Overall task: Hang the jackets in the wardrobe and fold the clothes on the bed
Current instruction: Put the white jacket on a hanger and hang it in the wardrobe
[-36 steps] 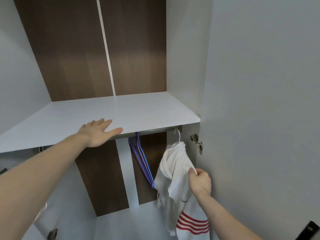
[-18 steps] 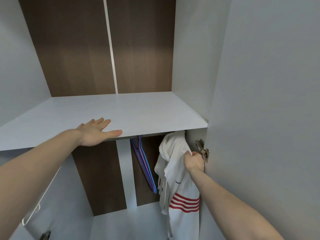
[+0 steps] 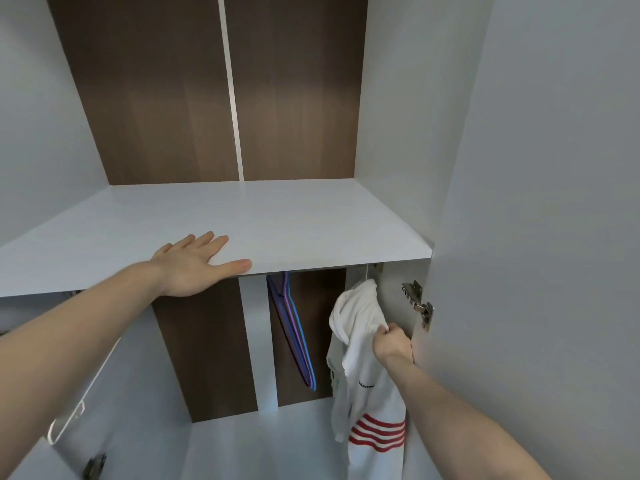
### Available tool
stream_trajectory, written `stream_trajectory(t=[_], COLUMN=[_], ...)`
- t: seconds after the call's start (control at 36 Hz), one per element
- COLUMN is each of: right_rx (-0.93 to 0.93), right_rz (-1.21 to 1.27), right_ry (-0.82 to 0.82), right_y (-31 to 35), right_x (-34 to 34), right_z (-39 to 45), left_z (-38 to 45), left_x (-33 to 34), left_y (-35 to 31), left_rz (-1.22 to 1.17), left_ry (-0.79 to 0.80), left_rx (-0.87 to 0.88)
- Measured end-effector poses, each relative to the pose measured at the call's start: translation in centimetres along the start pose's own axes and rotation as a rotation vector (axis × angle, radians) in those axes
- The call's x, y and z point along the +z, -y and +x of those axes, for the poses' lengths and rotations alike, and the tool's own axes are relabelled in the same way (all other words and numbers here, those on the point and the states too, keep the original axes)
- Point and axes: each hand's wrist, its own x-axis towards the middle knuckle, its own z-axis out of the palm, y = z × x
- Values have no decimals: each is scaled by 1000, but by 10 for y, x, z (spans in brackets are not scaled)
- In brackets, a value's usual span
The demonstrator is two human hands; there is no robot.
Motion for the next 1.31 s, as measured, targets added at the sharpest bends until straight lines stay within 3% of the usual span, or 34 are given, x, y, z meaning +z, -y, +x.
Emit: stream_trajectory(t=[0.22, 0.33, 0.47, 0.58, 0.72, 0.81, 1.08, 1.31], right_rx=[-35, -85, -370, -528, -419, -369, -348, -332], right_rz=[-154, -136, -106, 33, 113, 105, -54, 82], right_ry=[67, 18, -222, -117, 273, 367, 307, 247], right_y=[-6, -16, -18, -2, 25, 37, 48, 56], right_x=[7, 22, 40, 56, 85, 100, 127, 128], right_z=[7, 2, -16, -26, -32, -34, -41, -56], left_z=[-4, -4, -2, -2, 0, 1, -2, 2], left_x=[1, 4, 6, 7, 8, 9, 8, 10], left_y=[-3, -2, -2, -2, 0, 1, 2, 4], left_rz=[14, 18, 25, 31, 31, 23, 1, 9], left_ry=[-36, -78, -93, -100, -109, -111, -110, -112], left_rx=[-6, -7, -4, -5, -3, -4, -1, -1])
